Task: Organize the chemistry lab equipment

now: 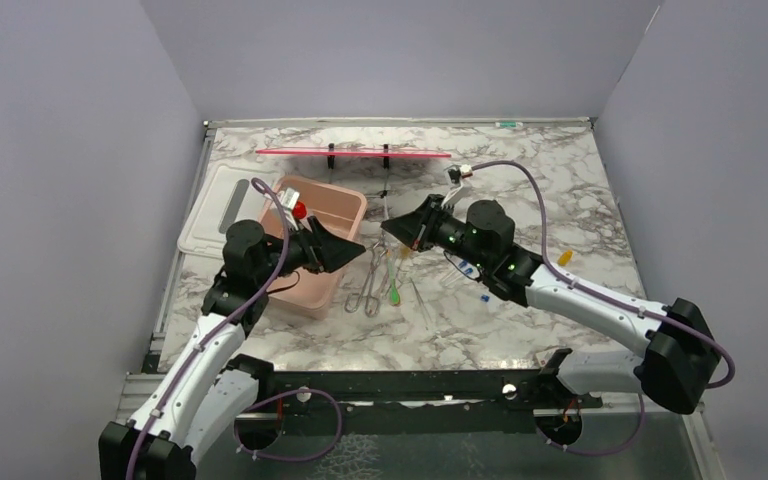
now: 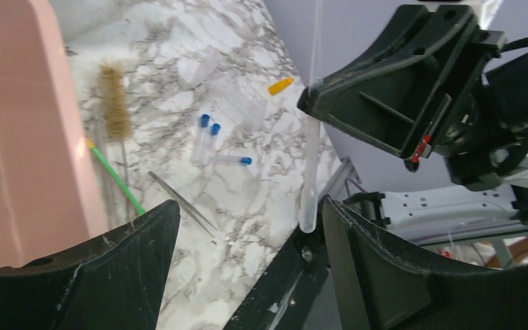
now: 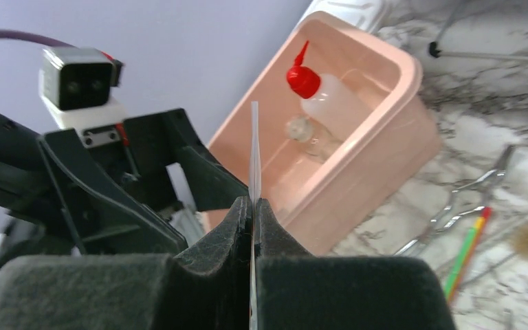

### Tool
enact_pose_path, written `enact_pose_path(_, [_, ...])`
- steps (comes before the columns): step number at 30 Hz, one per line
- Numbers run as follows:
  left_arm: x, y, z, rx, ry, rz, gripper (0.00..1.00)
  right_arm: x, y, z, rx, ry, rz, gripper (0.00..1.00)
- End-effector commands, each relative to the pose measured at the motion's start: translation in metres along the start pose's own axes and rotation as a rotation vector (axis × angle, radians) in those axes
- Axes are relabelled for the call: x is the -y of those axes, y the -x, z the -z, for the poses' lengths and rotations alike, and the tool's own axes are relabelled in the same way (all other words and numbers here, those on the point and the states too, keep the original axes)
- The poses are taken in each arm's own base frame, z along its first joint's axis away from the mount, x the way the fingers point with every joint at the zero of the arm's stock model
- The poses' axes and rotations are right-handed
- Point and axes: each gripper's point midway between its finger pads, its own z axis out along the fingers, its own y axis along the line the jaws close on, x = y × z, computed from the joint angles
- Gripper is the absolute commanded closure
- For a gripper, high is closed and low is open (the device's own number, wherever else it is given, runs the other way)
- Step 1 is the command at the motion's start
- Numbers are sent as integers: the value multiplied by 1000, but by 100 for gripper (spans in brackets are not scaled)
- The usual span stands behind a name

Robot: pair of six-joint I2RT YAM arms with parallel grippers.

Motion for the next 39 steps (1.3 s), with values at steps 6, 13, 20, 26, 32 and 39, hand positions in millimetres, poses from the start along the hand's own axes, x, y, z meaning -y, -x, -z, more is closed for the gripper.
enact_pose_path(6, [42, -9, -28, 16, -153, 70, 32, -33, -10, -13, -42, 173, -232, 95])
enact_pose_path(13, [41, -6, -37, 23, -135, 50, 56, -28, -18, -15, -62, 162, -234, 95])
enact_pose_path(20, [37, 7, -40, 70, -92, 4, 69, -26, -22, -14, -74, 155, -218, 94])
enact_pose_path(26, [36, 3, -43, 38, -105, -20, 82, -26, -22, -15, -79, 158, -216, 93])
enact_pose_path(32, [29, 2, -43, 27, -58, -52, 97, -27, -19, -15, -78, 152, -214, 84])
enact_pose_path(39, [12, -1, -35, -17, 66, -112, 100, -24, -12, -12, -57, 110, -189, 64])
